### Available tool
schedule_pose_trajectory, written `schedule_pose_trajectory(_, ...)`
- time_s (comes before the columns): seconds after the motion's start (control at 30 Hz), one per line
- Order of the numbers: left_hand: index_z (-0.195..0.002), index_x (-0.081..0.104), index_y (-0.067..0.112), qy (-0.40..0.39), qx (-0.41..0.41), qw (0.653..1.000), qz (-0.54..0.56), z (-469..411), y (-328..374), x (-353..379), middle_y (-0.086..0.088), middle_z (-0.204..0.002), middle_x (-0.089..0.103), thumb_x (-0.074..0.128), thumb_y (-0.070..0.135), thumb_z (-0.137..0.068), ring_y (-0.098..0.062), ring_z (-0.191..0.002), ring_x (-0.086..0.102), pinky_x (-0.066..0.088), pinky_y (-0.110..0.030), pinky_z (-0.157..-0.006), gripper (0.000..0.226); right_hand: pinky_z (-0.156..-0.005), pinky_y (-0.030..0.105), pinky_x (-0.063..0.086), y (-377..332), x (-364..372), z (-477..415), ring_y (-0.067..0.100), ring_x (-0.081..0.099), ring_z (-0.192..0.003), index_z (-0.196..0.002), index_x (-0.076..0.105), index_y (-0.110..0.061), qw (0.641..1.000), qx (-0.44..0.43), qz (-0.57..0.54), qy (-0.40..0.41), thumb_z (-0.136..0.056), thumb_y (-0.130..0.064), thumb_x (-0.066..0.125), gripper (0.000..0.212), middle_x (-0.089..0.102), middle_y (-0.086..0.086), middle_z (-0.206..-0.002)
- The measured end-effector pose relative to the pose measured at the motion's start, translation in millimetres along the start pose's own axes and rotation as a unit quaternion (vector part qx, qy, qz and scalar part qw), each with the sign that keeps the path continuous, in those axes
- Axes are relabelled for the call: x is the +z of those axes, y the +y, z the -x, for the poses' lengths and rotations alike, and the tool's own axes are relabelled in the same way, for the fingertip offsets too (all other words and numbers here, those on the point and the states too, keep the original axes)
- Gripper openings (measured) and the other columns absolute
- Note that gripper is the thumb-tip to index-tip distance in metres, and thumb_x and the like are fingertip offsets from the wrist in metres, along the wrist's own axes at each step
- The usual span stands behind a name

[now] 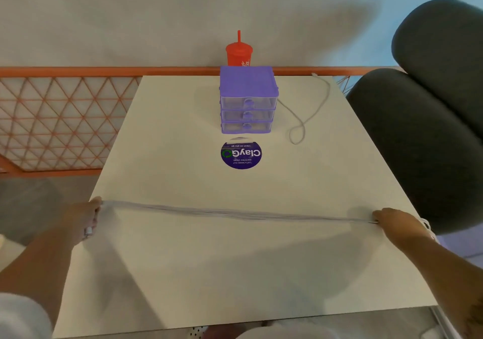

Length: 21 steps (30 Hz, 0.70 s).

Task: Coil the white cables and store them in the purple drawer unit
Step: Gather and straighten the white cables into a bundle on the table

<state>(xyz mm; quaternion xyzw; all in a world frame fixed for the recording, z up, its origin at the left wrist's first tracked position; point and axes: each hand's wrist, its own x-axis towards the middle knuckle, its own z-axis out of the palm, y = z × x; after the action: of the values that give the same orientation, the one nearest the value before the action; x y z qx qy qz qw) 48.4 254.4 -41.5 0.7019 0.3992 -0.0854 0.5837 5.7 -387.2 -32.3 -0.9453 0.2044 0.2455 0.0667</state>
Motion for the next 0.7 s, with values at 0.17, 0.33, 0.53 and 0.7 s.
schedule_pose_trajectory(0.17,-0.06,0.033,0.019,0.017,-0.018,0.998,-0.05,-16.7,-1.0,1.5,0.002,-0.023,0.021,0.039,0.031,-0.098,-0.003,-0.017,0.018,0.017,-0.004,-0.032,0.04,-0.103,0.032,0.03,2.6,-4.7,9.6,0.023,0.043,-0.124,-0.131,0.039,-0.018,0.994,-0.019,0.106,-0.012,-0.1,-0.038,0.018,0.043,0.044,0.007,-0.137)
schedule_pose_trajectory(0.33,-0.06,0.038,0.016,-0.016,-0.013,0.994,-0.107,-17.2,8.3,8.3,0.003,-0.026,0.024,0.045,0.034,-0.097,-0.005,-0.019,0.023,0.02,-0.009,-0.034,0.042,-0.094,0.04,0.039,3.5,-35.9,13.3,0.031,0.053,-0.112,-0.125,0.047,-0.006,0.993,0.024,0.109,0.032,-0.101,-0.031,0.016,0.047,0.055,0.018,-0.121)
schedule_pose_trajectory(0.53,-0.081,0.06,0.0,0.024,0.133,0.882,-0.452,-9.5,13.3,39.0,-0.024,-0.082,0.061,0.037,0.032,-0.099,-0.033,-0.074,0.055,0.039,-0.032,-0.062,0.043,-0.102,0.035,0.037,13.4,-45.4,18.3,0.028,0.047,-0.121,-0.13,0.045,-0.006,0.992,0.058,0.083,0.077,-0.1,-0.022,0.028,0.038,0.048,0.014,-0.134)
schedule_pose_trajectory(0.7,-0.117,0.06,0.007,0.04,0.145,0.822,-0.549,-12.3,2.9,31.7,-0.018,-0.126,0.056,0.035,0.03,-0.099,-0.034,-0.114,0.051,0.04,-0.035,-0.092,0.038,-0.101,0.044,0.038,26.8,0.8,13.3,0.034,0.047,-0.107,-0.134,0.039,0.001,0.978,0.165,-0.114,0.063,-0.096,-0.026,0.038,0.047,0.047,0.022,-0.124)
